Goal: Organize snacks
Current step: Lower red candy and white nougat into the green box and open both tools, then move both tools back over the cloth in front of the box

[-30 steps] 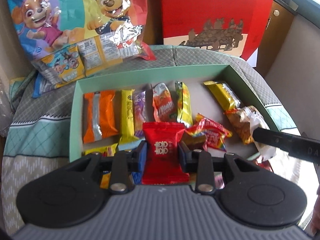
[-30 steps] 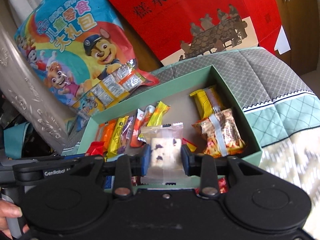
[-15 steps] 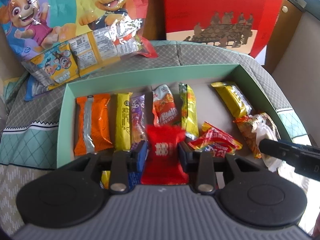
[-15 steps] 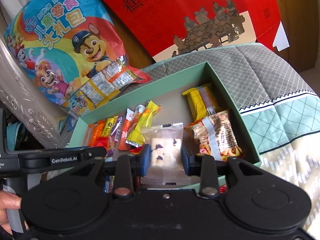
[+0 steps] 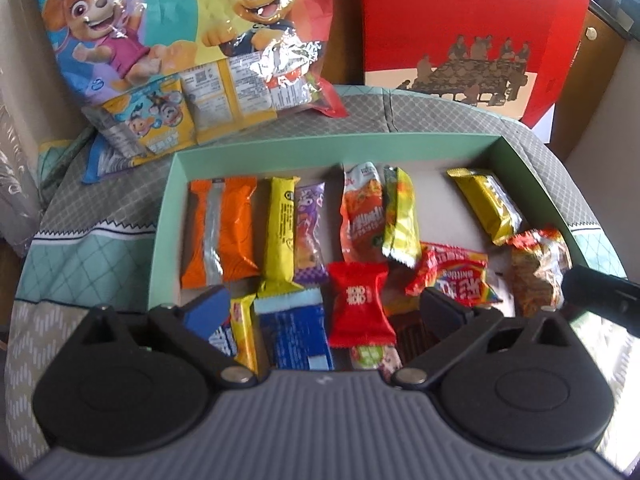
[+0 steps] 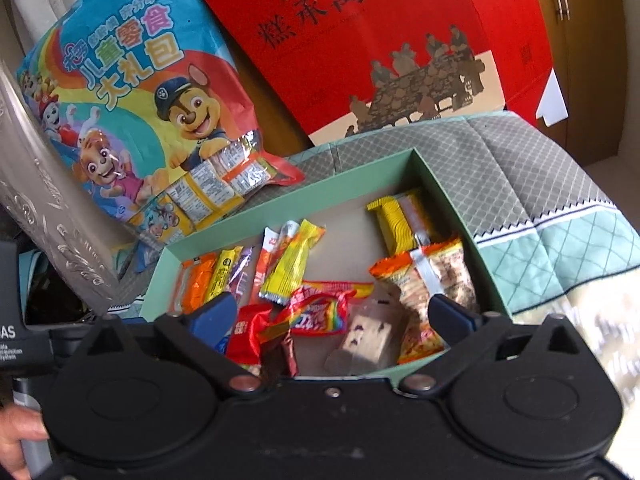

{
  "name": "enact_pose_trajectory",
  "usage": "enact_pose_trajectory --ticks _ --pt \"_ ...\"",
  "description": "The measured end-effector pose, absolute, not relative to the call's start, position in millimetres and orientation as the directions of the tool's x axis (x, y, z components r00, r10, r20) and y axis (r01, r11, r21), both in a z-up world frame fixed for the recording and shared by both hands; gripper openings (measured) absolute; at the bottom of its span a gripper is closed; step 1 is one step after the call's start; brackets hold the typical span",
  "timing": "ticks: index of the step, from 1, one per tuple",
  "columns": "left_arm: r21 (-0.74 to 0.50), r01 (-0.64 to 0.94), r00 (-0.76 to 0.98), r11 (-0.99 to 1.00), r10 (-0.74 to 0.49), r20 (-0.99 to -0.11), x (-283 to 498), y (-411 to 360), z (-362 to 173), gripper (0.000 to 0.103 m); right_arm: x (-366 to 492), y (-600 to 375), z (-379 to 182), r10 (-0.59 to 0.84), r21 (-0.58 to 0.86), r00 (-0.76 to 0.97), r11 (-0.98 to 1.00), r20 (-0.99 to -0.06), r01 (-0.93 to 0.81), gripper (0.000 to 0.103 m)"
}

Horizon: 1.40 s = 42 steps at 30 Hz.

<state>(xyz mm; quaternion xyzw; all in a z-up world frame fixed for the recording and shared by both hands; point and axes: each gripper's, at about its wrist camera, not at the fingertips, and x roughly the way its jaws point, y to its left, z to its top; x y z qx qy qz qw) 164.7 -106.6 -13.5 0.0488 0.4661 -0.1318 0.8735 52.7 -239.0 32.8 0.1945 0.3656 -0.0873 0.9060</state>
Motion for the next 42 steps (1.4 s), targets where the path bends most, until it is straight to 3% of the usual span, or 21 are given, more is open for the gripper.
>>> enact_pose_trajectory --ticks 19,34,42 --pt "-0.054 0.288 0.526 0.956 -0.205 -0.825 111 -89 -2 0.103 19 -218 38 0.014 0.288 0.676 0.911 -0.737 0.295 0.103" --pt "0.02 0.332 0.458 0.943 -0.142 -0.878 29 -26 -30 0.103 -14 -156 14 0.131 0.291 0.562 0.935 -0.817 0.205 0.103" --pt "0.0 0.342 0.404 0.94 -0.147 -0.903 -10 3 -38 0.103 -23 -124 -2 0.21 0.309 0.484 0.941 -0.85 0.135 0.103"
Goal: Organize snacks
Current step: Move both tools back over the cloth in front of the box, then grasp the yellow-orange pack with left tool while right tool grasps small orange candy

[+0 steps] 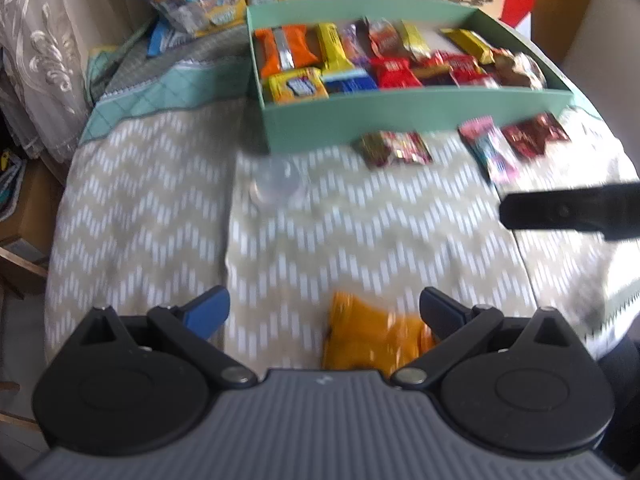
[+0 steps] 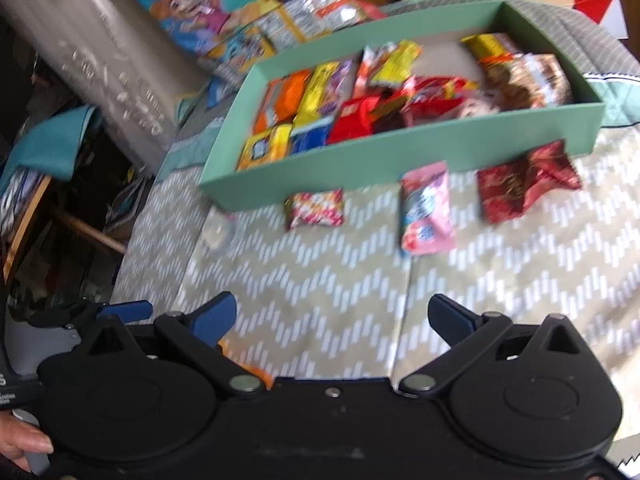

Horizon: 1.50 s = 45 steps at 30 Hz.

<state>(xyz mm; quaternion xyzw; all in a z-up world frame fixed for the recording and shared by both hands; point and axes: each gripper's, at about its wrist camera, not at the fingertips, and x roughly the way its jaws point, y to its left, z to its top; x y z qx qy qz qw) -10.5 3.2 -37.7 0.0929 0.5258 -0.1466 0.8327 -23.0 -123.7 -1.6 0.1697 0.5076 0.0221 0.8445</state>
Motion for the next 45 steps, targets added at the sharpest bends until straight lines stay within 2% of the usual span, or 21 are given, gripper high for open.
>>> enact_pose_trajectory --ticks 5,9,13,18,21,23,24,25,26,36,37,38,42,43,44,45 --pt "0.02 0.4 0.379 0.916 -0.146 -0.914 -25 5 -48 0.103 -27 -108 -6 0.249 0.327 0.459 0.94 -0.853 0.097 0.103" --pt "0.052 0.375 0.394 0.926 -0.108 -0.913 -23 15 -59 0.103 -33 -97 -10 0.243 0.307 0.452 0.949 -0.859 0.073 0.1" --pt "0.063 0.318 0.419 0.946 -0.081 -0.905 -13 30 -61 0.103 -35 -83 -16 0.267 0.305 0.415 0.952 -0.87 0.025 0.081" --pt "0.043 0.261 0.417 0.964 -0.072 -0.906 -7 49 -64 0.103 -36 -58 -21 0.298 0.298 0.37 0.953 -0.88 -0.059 0.068" --pt "0.027 0.237 0.414 0.971 -0.076 -0.907 -4 55 -63 0.103 -37 -43 -24 0.306 0.283 0.341 0.952 -0.889 -0.117 0.057" --pt "0.026 0.234 0.418 0.972 -0.076 -0.905 -4 56 -62 0.103 -39 -35 -27 0.292 0.255 0.322 0.955 -0.9 -0.153 0.042" --pt "0.025 0.233 0.42 0.972 -0.078 -0.904 -3 55 -61 0.103 -40 -31 -28 0.277 0.232 0.319 0.957 -0.906 -0.174 0.037" --pt "0.02 0.232 0.421 0.972 -0.082 -0.903 -2 55 -60 0.103 -41 -28 -27 0.259 0.203 0.327 0.959 -0.909 -0.196 0.025" --pt "0.016 0.231 0.422 0.973 -0.086 -0.903 -2 54 -58 0.103 -41 -26 -27 0.245 0.181 0.331 0.96 -0.911 -0.212 0.023" --pt "-0.004 0.271 0.406 0.963 -0.118 -0.906 10 20 -59 0.103 -33 -76 -25 0.165 0.158 0.396 0.986 -0.903 -0.051 0.022" --pt "-0.011 0.266 0.399 0.964 -0.121 -0.909 12 18 -61 0.099 -33 -81 -27 0.161 0.161 0.398 0.986 -0.903 -0.034 0.022" --pt "-0.024 0.26 0.391 0.965 -0.128 -0.912 15 17 -63 0.088 -33 -86 -27 0.158 0.165 0.401 0.986 -0.902 -0.019 0.022" --pt "-0.024 0.263 0.384 0.965 -0.127 -0.915 16 11 -69 0.068 -34 -100 -29 0.167 0.186 0.409 0.982 -0.897 0.007 0.022" --pt "-0.017 0.268 0.389 0.963 -0.125 -0.913 15 9 -69 0.061 -35 -103 -29 0.173 0.195 0.41 0.981 -0.895 0.011 0.022" --pt "-0.02 0.271 0.394 0.962 -0.13 -0.91 15 8 -67 0.045 -35 -106 -30 0.18 0.204 0.414 0.979 -0.892 0.015 0.022" --pt "-0.026 0.273 0.397 0.962 -0.138 -0.907 14 7 -66 0.038 -35 -105 -30 0.183 0.209 0.418 0.978 -0.89 0.018 0.022"
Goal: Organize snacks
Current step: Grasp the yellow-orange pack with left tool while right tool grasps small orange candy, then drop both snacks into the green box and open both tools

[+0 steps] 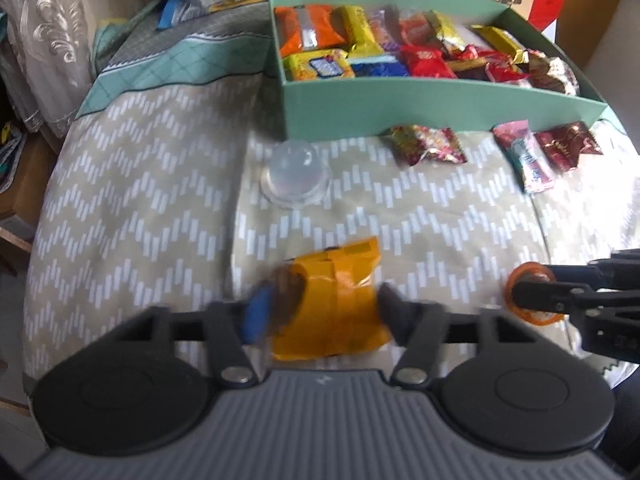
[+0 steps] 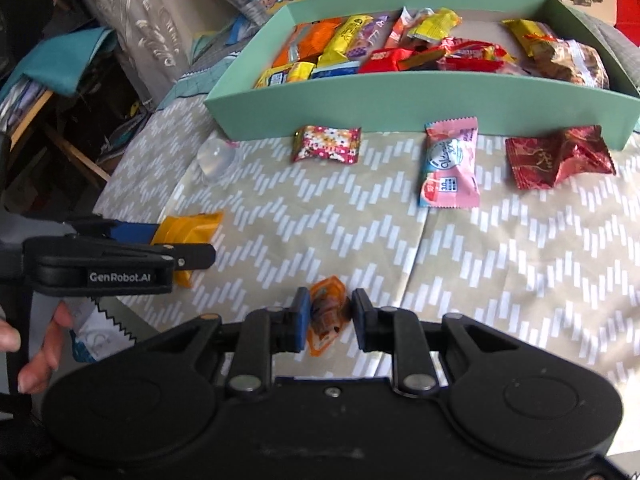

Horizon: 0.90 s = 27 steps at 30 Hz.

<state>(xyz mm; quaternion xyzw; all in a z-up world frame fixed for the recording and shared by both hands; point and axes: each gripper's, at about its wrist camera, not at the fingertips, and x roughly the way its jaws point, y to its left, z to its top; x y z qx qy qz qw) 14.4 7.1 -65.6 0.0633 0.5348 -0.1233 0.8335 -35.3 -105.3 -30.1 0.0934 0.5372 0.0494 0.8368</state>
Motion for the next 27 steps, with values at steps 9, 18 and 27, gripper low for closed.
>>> enact_pose_trajectory --ticks 9,18,27 --pt "-0.034 0.334 0.423 0.942 -0.182 -0.888 8 -16 -43 0.035 -31 -114 -25 0.215 0.254 0.465 0.967 -0.859 0.021 0.022" --pt "-0.041 0.368 0.49 0.929 -0.231 -0.84 47 -61 -2 0.035 -14 -174 13 0.17 0.314 0.609 0.94 -0.775 0.137 0.022" --pt "-0.056 0.444 0.508 0.894 -0.303 -0.807 99 -143 14 0.036 21 -242 34 0.06 0.329 0.697 0.908 -0.715 0.26 0.022"
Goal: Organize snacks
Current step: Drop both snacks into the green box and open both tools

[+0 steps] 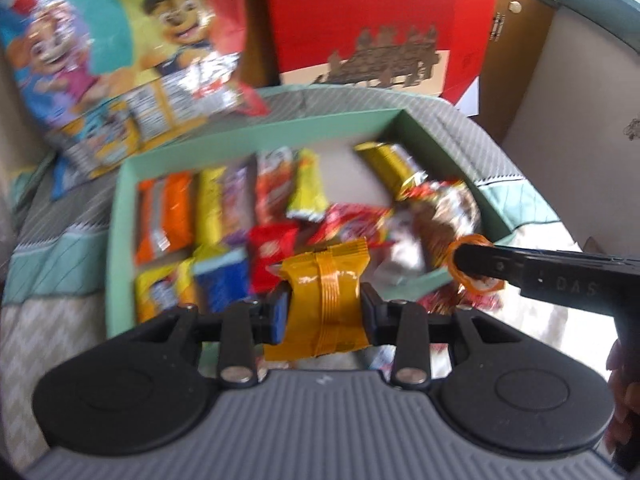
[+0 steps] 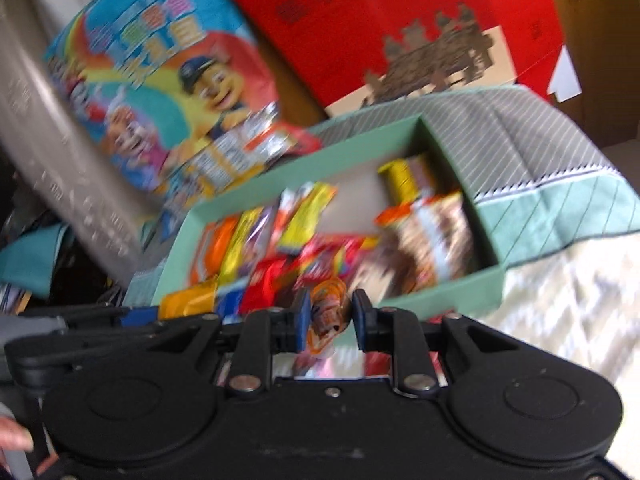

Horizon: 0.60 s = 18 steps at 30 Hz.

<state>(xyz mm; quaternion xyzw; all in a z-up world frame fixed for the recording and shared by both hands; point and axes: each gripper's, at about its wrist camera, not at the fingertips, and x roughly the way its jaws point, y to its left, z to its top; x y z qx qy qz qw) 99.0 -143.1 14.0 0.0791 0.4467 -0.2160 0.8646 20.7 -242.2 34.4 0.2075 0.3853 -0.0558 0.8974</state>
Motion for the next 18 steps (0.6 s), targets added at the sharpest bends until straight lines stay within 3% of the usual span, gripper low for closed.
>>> enact_pose_trajectory --ticks 12,15,16,17,18 --pt "-0.121 0.455 0.446 0.882 -0.344 -0.826 144 -189 -8 0.036 81 -272 22 0.048 0.336 0.697 0.898 -0.715 0.283 0.022" --pt "-0.143 0.432 0.447 0.89 -0.349 -0.824 152 -191 -10 0.039 89 -271 24 0.028 0.33 0.711 0.898 -0.702 0.29 0.027" --pt "-0.138 0.426 0.453 0.894 -0.343 -0.823 153 -191 -12 0.058 91 -271 25 0.02 0.327 0.716 0.898 -0.698 0.294 0.041" --pt "-0.131 0.42 0.456 0.898 -0.334 -0.825 154 -192 -13 0.085 92 -271 26 0.014 0.326 0.72 0.898 -0.694 0.297 0.06" --pt "-0.121 0.415 0.464 0.902 -0.324 -0.824 154 -191 -14 0.094 92 -270 26 0.011 0.326 0.725 0.898 -0.689 0.296 0.069"
